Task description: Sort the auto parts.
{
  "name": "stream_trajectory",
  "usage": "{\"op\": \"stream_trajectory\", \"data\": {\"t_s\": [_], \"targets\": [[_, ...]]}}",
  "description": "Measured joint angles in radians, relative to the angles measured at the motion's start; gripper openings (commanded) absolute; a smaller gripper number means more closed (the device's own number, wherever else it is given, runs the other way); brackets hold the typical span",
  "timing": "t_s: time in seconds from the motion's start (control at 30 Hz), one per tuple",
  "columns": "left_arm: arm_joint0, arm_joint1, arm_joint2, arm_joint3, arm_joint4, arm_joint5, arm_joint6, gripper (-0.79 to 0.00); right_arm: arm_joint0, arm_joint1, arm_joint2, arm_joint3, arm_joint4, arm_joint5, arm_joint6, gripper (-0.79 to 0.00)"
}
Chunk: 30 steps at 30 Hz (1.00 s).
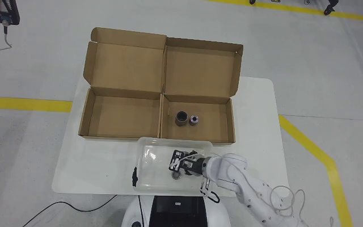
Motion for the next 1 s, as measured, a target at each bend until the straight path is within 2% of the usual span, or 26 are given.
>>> {"op": "stream_trajectory", "data": {"t_s": [0.2, 0.27, 0.4, 0.6, 1.0], "targets": [[0.000, 0.000, 0.000, 0.000, 0.000, 0.000, 0.000, 0.000, -0.038, 0.011, 0.067, 0.042, 0.086, -0.061, -0.305, -0.785], [0.000, 0.000, 0.000, 0.000, 0.000, 0.000, 0.000, 0.000, -0.041, 0.014, 0.082, 0.067, 0.078, -0.070, -0.360, -0.785], [0.000, 0.000, 0.000, 0.000, 0.000, 0.000, 0.000, 0.000, -0.032, 0.013, 0.073, 0.080, 0.062, -0.054, -0.337, -0.785], [0.000, 0.000, 0.000, 0.000, 0.000, 0.000, 0.000, 0.000, 0.013, -0.003, 0.013, 0.109, 0.069, -0.036, -0.227, -0.785], [0.000, 0.000, 0.000, 0.000, 0.000, 0.000, 0.000, 0.000, 0.129, -0.057, -0.136, 0.233, 0.091, -0.033, -0.186, -0.785]]}}
